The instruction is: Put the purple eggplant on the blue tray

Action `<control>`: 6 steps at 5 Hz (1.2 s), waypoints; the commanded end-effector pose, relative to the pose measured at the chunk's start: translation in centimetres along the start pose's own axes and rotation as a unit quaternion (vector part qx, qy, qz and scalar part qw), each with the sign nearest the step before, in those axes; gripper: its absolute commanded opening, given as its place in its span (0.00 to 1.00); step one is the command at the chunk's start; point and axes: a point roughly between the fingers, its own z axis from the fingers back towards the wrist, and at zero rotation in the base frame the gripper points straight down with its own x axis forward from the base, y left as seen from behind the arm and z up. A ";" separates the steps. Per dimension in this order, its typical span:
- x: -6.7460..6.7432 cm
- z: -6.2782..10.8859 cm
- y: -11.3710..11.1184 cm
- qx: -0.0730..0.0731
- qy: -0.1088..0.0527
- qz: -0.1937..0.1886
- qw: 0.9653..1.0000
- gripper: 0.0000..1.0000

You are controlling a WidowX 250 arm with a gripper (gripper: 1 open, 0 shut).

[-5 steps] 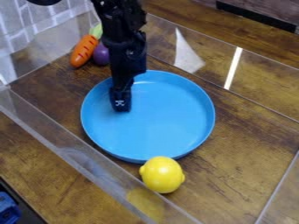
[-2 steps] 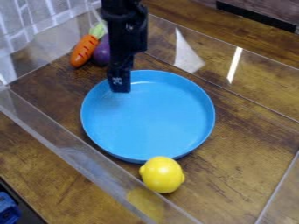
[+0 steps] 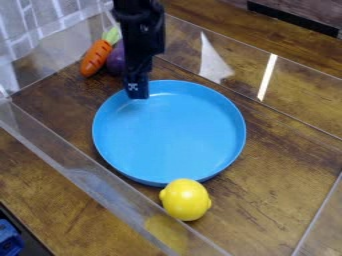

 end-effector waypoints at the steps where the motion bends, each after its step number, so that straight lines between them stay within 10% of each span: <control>1: -0.1 0.7 2.5 0.035 -0.013 0.012 0.999 1.00; 2: -0.1 -1.0 1.7 0.035 -0.017 0.000 0.999 0.00; 3: 0.2 -1.4 0.5 0.042 -0.029 -0.015 0.999 0.00; 4: 1.3 -2.2 0.5 0.042 -0.034 -0.034 0.998 1.00; 6: 3.8 -3.7 0.7 0.040 -0.046 -0.059 0.996 1.00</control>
